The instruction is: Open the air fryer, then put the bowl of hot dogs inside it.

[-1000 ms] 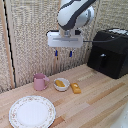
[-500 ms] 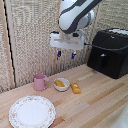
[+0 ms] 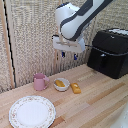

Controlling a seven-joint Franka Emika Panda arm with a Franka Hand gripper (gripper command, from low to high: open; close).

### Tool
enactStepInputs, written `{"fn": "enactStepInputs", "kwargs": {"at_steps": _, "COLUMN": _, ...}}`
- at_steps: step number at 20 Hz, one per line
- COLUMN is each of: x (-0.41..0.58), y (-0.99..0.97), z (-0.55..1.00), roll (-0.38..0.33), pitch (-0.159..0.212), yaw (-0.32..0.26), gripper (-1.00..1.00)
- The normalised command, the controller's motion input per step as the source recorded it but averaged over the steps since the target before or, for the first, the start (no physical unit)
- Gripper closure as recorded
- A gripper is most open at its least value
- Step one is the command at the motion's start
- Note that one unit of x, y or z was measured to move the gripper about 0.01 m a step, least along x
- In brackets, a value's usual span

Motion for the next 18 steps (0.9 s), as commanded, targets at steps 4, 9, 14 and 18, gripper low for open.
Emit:
{"fn": "enactStepInputs", "kwargs": {"at_steps": 4, "x": -0.017, "y": -0.08, "z": -0.06, "roll": -0.375, "pitch": -0.077, "yaw": -0.012, "gripper": -1.0}}
{"fn": "enactStepInputs", "kwargs": {"at_steps": 9, "x": 0.0, "y": -0.27, "z": -0.16, "roll": -0.369, "pitch": -0.098, "yaw": -0.037, "gripper": -1.0}}
{"fn": "enactStepInputs", "kwargs": {"at_steps": 14, "x": 0.0, "y": -0.43, "z": -0.31, "roll": -0.315, "pitch": -0.12, "yaw": -0.034, "gripper": -1.0}}
{"fn": "enactStepInputs", "kwargs": {"at_steps": 18, "x": 0.0, "y": -0.54, "z": -0.44, "roll": -0.236, "pitch": -0.151, "yaw": -0.006, "gripper": -1.0}}
